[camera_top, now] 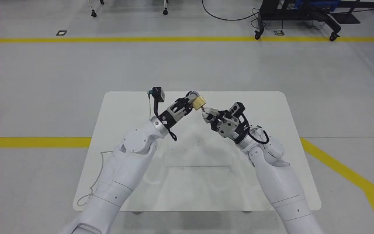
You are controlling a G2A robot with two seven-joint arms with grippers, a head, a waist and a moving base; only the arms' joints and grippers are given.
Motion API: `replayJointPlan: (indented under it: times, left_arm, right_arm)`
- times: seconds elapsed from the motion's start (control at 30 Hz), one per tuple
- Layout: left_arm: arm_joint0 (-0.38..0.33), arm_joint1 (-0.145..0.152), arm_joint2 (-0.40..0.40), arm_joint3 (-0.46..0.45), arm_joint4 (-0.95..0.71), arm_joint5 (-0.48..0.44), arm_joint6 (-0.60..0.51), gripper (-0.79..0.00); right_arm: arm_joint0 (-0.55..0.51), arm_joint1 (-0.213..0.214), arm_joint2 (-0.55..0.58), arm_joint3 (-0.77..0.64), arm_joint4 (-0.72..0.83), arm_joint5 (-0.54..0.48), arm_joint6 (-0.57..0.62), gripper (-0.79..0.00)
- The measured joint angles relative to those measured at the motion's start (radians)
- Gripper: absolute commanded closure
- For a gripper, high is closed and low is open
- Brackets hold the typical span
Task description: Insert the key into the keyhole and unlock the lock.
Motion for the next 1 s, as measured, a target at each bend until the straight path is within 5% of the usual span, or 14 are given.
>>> replayJointPlan:
  times: [0.33, 0.7, 0.83, 1.0]
  left_arm:
    - [0.003, 0.001, -0.005, -0.006, 0.028, -0.045, -0.008, 0.000]
    - [-0.001, 0.008, -0.033, 0.004, 0.043, -0.066, -0.026, 0.000]
    - [-0.003, 0.009, -0.036, 0.006, 0.044, -0.069, -0.039, 0.000]
    - [-0.009, 0.010, -0.037, 0.011, 0.058, -0.061, -0.041, 0.000]
  right_arm:
    - [0.018, -0.010, 0.006, 0.059, 0.199, 0.161, 0.023, 0.000]
    - [0.029, -0.011, 0.017, 0.083, 0.221, 0.160, 0.033, 0.000]
    - [0.030, -0.009, 0.019, 0.080, 0.193, 0.143, 0.039, -0.182]
    - [0.032, -0.006, 0.024, 0.074, 0.176, 0.133, 0.056, -0.296]
